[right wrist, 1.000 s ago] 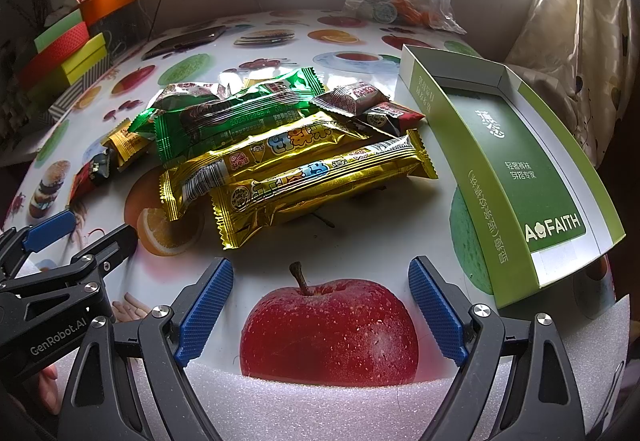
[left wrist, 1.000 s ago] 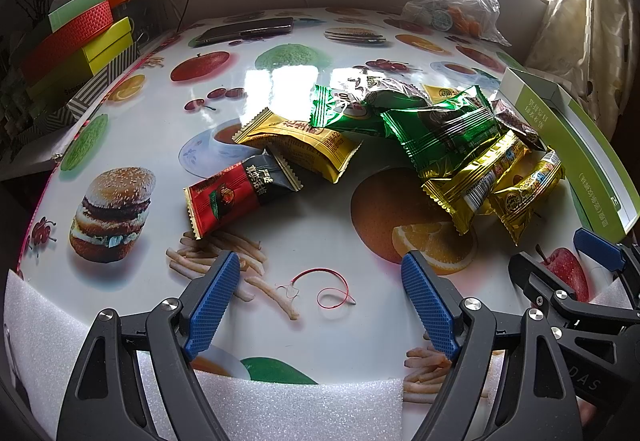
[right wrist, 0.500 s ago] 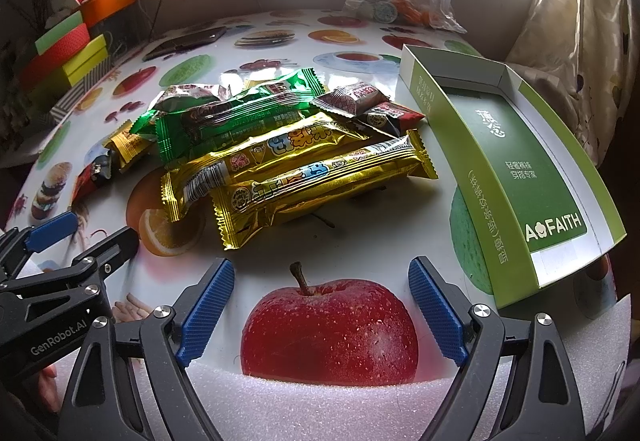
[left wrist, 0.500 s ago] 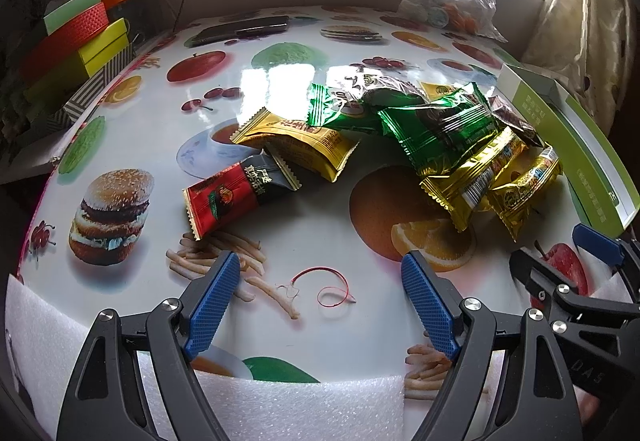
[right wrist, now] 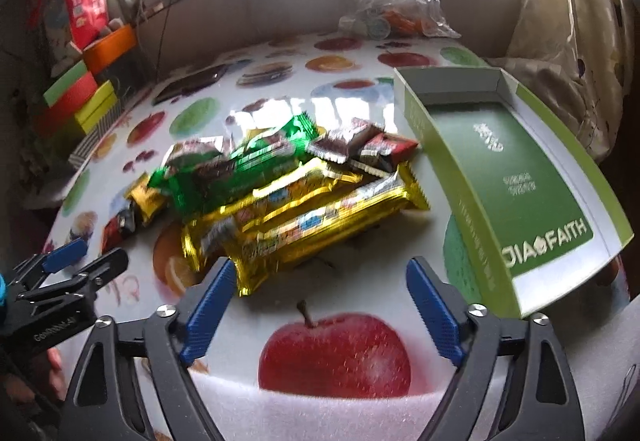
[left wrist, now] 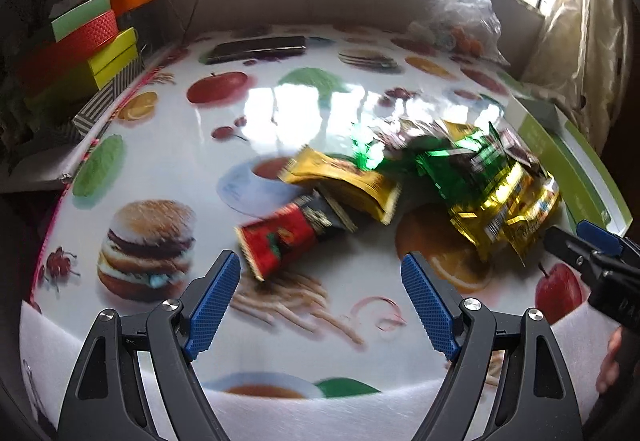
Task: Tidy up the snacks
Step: 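Grasp the red square candy with the left tool while the right tool grasps a gold wafer bar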
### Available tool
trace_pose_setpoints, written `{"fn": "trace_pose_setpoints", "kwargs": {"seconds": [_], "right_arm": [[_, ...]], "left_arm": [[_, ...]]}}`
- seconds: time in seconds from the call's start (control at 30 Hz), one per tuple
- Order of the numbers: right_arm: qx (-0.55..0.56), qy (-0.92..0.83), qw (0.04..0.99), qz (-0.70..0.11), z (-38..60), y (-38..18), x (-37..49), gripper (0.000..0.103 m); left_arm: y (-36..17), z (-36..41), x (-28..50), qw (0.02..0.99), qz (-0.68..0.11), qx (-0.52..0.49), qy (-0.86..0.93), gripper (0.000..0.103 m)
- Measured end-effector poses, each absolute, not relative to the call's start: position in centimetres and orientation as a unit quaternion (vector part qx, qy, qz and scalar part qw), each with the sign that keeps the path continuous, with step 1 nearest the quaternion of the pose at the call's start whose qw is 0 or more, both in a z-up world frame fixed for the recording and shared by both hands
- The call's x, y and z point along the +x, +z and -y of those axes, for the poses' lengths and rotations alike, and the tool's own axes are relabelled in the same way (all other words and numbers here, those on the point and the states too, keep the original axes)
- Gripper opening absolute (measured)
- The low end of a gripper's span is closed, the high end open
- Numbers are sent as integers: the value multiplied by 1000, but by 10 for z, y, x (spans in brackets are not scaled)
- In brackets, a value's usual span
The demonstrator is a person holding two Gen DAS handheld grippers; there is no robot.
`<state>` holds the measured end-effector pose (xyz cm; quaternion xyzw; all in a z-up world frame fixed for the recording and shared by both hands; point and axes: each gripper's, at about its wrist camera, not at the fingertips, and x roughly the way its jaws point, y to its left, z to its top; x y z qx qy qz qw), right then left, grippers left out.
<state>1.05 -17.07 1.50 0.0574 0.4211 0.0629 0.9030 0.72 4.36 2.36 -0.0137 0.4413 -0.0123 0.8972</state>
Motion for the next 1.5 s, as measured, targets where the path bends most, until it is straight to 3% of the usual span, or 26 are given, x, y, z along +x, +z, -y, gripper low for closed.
{"fn": "trace_pose_setpoints", "kwargs": {"seconds": [0.27,0.5,0.67,1.0,1.07,1.2,1.27,1.33,1.5], "right_arm": [[91,50,897,-430,178,16,30,76],[100,41,893,-437,182,11,41,51],[104,42,892,-438,183,11,45,42],[55,32,893,-446,178,7,46,41],[59,27,890,-451,181,6,45,41],[61,22,887,-457,185,2,46,42],[61,21,888,-456,185,1,45,42],[62,18,888,-455,186,1,45,41],[66,14,888,-454,188,1,44,35]], "left_arm": [[32,-65,27,901,-434,-19,-21,83],[28,-77,39,892,-450,-33,-27,83],[24,-75,39,889,-455,-2,-47,83],[11,-63,39,879,-469,52,-68,83],[9,-60,41,876,-473,63,-69,67],[9,-59,40,875,-474,53,-77,62],[8,-58,40,875,-475,52,-79,53],[10,-58,41,876,-474,48,-78,51],[12,-57,41,878,-469,48,-79,43]]}}
